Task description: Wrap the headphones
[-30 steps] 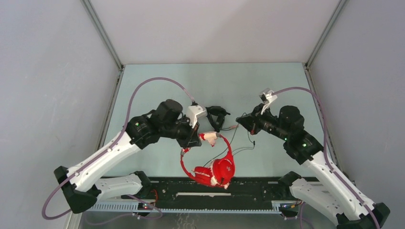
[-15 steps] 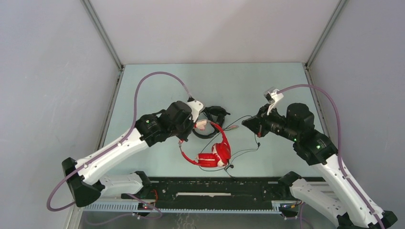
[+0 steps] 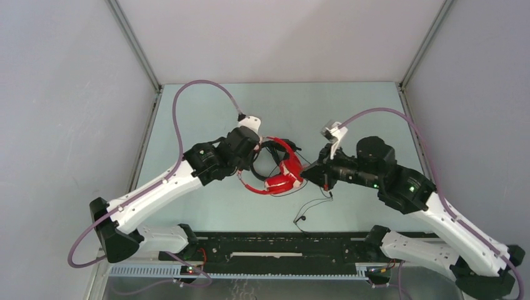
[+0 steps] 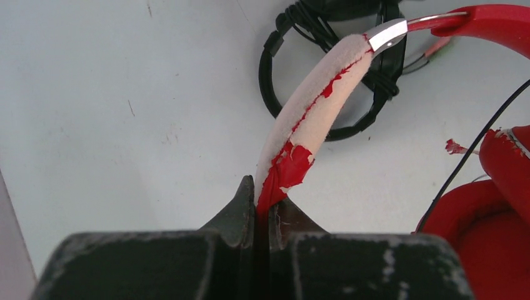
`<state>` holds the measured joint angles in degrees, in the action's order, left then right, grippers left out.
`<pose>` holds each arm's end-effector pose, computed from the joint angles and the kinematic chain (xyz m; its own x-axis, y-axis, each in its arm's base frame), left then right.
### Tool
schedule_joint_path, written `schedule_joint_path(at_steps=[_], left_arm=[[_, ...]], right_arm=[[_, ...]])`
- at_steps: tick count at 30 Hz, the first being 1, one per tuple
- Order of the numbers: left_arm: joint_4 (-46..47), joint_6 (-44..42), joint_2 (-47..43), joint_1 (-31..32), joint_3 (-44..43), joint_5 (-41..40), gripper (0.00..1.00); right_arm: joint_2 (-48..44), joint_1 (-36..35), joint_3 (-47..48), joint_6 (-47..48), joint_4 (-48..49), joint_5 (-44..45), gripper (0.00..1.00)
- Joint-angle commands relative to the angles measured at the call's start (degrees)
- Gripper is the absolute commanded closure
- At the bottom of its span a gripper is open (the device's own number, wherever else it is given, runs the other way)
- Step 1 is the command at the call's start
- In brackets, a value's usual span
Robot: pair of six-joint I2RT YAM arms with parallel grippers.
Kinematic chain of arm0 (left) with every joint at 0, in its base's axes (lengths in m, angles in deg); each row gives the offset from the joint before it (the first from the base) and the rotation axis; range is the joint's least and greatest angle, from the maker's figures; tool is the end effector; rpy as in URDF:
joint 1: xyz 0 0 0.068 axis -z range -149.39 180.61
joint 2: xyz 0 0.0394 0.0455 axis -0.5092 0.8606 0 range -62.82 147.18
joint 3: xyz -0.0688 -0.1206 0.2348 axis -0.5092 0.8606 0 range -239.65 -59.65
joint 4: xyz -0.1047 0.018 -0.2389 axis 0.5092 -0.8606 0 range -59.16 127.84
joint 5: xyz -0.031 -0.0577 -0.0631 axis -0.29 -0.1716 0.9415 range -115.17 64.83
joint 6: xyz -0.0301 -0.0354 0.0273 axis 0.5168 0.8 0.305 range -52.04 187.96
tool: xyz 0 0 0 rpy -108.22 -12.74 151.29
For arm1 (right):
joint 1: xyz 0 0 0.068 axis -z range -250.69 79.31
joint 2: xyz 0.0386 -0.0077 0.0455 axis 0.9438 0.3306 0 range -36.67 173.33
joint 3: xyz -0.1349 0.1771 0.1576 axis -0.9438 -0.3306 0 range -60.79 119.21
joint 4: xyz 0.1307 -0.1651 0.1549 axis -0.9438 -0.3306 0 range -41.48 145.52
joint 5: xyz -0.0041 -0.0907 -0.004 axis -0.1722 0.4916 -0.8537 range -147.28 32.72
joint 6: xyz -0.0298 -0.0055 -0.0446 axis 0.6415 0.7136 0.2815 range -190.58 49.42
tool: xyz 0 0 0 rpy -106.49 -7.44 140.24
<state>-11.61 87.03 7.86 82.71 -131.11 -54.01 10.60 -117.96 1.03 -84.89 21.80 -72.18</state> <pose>0.1649 -0.1838 0.3469 -0.5979 0.3020 -0.7425 0.3176 0.9398 0.1265 0.1054 0.1276 0.3914 -0.4320 -0.1156 -0.8945 -0.7924 0.5222 0.3152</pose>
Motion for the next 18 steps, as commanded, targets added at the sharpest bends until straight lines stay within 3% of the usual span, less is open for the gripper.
schedule_joint_path(at_steps=[1,10,18], left_arm=[[2.51,10.40,0.30,0.50,-5.09,-5.49,1.00],[-2.58,25.32,4.80,1.87,-9.62,-9.27,1.00],[-1.05,34.93,6.36,1.51,-12.82,-2.90,1.00]], right_arm=[[4.29,-7.06,5.21,-2.73,0.17,6.92,1.00],[10.31,-13.83,7.29,-6.07,2.15,8.82,1.00],[15.43,-18.34,7.32,-8.92,4.15,10.39,1.00]])
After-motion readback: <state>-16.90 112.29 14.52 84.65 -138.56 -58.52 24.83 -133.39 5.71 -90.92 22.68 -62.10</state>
